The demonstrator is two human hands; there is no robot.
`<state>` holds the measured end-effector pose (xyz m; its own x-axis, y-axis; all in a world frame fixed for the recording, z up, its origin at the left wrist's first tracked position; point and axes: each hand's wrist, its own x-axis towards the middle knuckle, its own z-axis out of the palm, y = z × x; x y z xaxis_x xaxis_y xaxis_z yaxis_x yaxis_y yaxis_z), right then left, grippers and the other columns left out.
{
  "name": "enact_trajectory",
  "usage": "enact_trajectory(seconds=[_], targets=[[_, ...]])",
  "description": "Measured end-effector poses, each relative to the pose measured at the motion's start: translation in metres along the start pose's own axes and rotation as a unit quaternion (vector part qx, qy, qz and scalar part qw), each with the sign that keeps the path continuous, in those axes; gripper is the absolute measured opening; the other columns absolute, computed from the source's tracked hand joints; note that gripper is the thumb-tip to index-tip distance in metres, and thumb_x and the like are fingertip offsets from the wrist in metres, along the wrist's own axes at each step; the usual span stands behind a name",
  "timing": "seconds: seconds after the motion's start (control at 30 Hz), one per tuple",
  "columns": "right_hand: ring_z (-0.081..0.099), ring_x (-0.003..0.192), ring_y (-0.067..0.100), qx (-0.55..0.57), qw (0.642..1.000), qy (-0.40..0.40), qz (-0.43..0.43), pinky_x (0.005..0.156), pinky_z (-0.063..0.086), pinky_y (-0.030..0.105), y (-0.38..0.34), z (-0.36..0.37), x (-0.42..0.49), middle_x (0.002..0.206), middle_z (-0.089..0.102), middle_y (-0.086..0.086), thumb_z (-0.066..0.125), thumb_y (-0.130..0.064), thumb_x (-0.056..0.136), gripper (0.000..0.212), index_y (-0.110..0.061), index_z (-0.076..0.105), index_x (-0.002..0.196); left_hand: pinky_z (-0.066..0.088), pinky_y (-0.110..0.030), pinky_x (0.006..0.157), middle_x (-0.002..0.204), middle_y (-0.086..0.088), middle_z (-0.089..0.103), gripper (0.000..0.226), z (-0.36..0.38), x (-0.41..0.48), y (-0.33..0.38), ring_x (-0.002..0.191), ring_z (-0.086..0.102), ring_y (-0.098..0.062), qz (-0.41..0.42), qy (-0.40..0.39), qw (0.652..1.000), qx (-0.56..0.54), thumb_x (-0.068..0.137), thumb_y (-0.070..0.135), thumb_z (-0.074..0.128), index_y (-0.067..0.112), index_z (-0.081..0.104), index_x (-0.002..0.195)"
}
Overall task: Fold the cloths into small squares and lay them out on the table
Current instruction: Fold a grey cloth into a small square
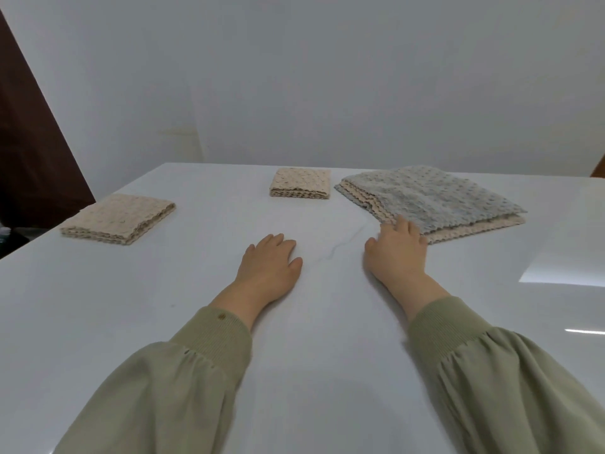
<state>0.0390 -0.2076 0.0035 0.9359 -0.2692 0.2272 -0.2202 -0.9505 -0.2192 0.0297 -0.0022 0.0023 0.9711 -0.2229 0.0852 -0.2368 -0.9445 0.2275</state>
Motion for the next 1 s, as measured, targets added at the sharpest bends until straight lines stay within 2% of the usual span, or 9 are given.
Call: enact_trajectory(seconds=[0.13,0.43,0.53,0.6,0.67,0.73,0.8,0.87,1.0], targets=[[0.006,0.144,0.032,-0.012,0.998,-0.011,0.063,0.115,0.005,0.052,0.005,0.001,0.013,0.158,0.011,0.011,0.031,-0.033,0.095,0.053,-0.009,0.038,0.141,0.014,-0.038,0.116,0.154,-0.001,0.026,0.047,0.001,0.005,-0.002,0.142,0.018,-0.017,0.0,0.01,1.0,-0.015,0.099,0.035,0.035,0.019,0.034,0.143],[0.02,0.139,0.031,0.029,0.994,0.051,0.087,0.114,0.012,0.053,0.003,0.002,0.019,0.15,0.028,0.01,0.038,-0.023,0.091,0.054,-0.003,0.033,0.141,0.02,-0.032,0.111,0.147,0.0,0.037,0.045,-0.001,0.005,-0.001,0.138,0.028,-0.017,0.002,0.037,0.999,-0.033,0.097,0.034,0.041,0.018,0.041,0.139],[0.028,0.135,0.032,0.122,0.964,0.231,-0.046,0.113,0.015,0.051,-0.008,-0.009,0.013,0.145,0.036,0.017,0.042,-0.008,0.085,0.056,0.004,0.036,0.139,0.024,-0.031,0.108,0.146,0.001,0.041,0.041,0.0,0.009,-0.003,0.136,0.032,-0.017,-0.013,0.057,0.996,-0.073,0.095,0.03,0.046,0.019,0.047,0.135],[0.036,0.128,0.032,0.184,0.888,0.371,-0.198,0.11,0.02,0.052,-0.021,-0.018,0.0,0.135,0.048,0.02,0.041,-0.006,0.081,0.052,0.007,0.047,0.131,0.029,-0.028,0.104,0.142,0.0,0.045,0.037,-0.002,0.01,-0.006,0.131,0.039,-0.018,-0.051,0.097,0.981,-0.16,0.094,0.022,0.048,0.018,0.053,0.13],[0.037,0.127,0.029,0.196,0.842,0.411,-0.291,0.113,0.018,0.05,-0.034,-0.019,-0.014,0.133,0.05,0.017,0.043,-0.009,0.08,0.051,0.003,0.05,0.129,0.032,-0.023,0.096,0.137,-0.002,0.049,0.034,-0.006,0.011,-0.01,0.125,0.046,-0.017,-0.099,0.146,0.954,-0.243,0.092,0.015,0.047,0.017,0.056,0.125],[0.032,0.133,0.027,0.166,0.873,0.362,-0.281,0.115,0.01,0.05,-0.044,-0.015,-0.022,0.138,0.044,0.013,0.05,-0.019,0.078,0.056,-0.006,0.043,0.132,0.03,-0.02,0.089,0.133,-0.003,0.052,0.034,-0.01,0.011,-0.014,0.119,0.048,-0.016,-0.13,0.178,0.934,-0.282,0.091,0.011,0.046,0.017,0.059,0.122],[0.019,0.141,0.028,0.108,0.948,0.218,-0.207,0.114,0.001,0.054,-0.043,-0.008,-0.021,0.149,0.031,0.011,0.055,-0.035,0.081,0.07,-0.012,0.029,0.141,0.03,-0.02,0.088,0.131,-0.003,0.054,0.035,-0.011,0.01,-0.017,0.118,0.049,-0.015,-0.145,0.186,0.921,-0.31,0.089,0.009,0.045,0.017,0.06,0.12],[0.015,0.143,0.028,0.029,0.988,0.063,-0.135,0.111,-0.007,0.058,-0.035,-0.002,-0.015,0.153,0.025,0.01,0.052,-0.05,0.083,0.079,-0.014,0.02,0.146,0.031,-0.021,0.089,0.131,-0.002,0.055,0.035,-0.011,0.01,-0.016,0.12,0.048,-0.014,-0.148,0.174,0.917,-0.327,0.089,0.009,0.045,0.017,0.06,0.119],[0.052,0.115,0.028,-0.036,0.994,-0.01,-0.101,0.111,0.01,0.063,-0.029,-0.004,-0.015,0.116,0.059,0.007,0.044,-0.04,0.091,0.037,-0.013,0.053,0.115,0.032,-0.019,0.091,0.128,0.001,0.057,0.033,-0.012,0.006,-0.017,0.118,0.05,-0.011,-0.127,0.165,0.918,-0.338,0.09,0.008,0.046,0.019,0.062,0.118]])
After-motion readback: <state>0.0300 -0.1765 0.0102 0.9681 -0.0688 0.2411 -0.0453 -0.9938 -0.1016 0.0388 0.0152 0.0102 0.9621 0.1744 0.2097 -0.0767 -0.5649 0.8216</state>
